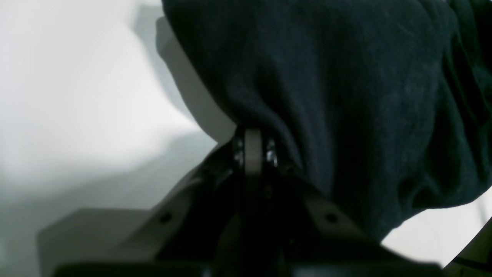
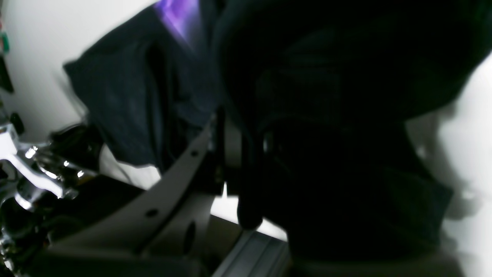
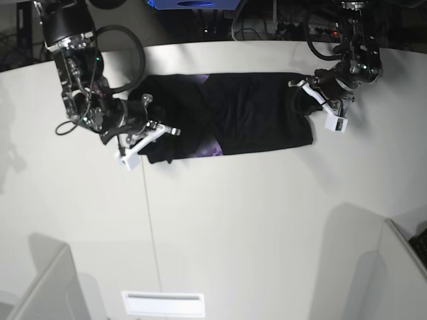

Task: Fold the T-shirt properly
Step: 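Fold the strip end held by the right gripper over toward the left gripper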

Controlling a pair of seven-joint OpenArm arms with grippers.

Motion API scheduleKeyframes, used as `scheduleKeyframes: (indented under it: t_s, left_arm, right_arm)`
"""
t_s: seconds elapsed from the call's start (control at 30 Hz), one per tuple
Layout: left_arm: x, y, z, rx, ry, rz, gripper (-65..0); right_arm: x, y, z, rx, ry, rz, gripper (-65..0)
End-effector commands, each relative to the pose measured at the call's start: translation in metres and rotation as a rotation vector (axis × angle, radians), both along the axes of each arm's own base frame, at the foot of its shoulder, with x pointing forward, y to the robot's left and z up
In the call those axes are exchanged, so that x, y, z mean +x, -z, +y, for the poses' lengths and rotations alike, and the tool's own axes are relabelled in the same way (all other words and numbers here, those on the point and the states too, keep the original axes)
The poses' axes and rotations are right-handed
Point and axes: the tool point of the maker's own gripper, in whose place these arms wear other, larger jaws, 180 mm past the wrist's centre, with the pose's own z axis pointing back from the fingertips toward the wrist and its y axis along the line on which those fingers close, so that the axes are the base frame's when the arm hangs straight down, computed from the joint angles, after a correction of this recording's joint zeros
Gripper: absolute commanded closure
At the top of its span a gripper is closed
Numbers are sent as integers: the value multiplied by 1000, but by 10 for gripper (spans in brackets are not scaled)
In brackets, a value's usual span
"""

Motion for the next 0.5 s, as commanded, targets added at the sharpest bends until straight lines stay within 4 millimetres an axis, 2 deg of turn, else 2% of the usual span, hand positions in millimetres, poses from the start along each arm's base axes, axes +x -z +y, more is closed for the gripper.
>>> scheduleKeyframes:
  t_s: [0.0,0.17,0.37,0.47]
  left_arm:
    - [-3,0,4,21,10,14,0]
    - [-4,0,7,26,9,17,0]
    - [-4,0,8,29,10,17,0]
    - [-6,0,8,29,10,20,0]
  right_arm:
    - [6,-15,7,23,-15,-34,0]
    - [-4,-25,29,47,-29,-21,0]
    - [-6,-53,62,143,-51,-69,0]
    - [-6,-60,76,187,-53,-75,0]
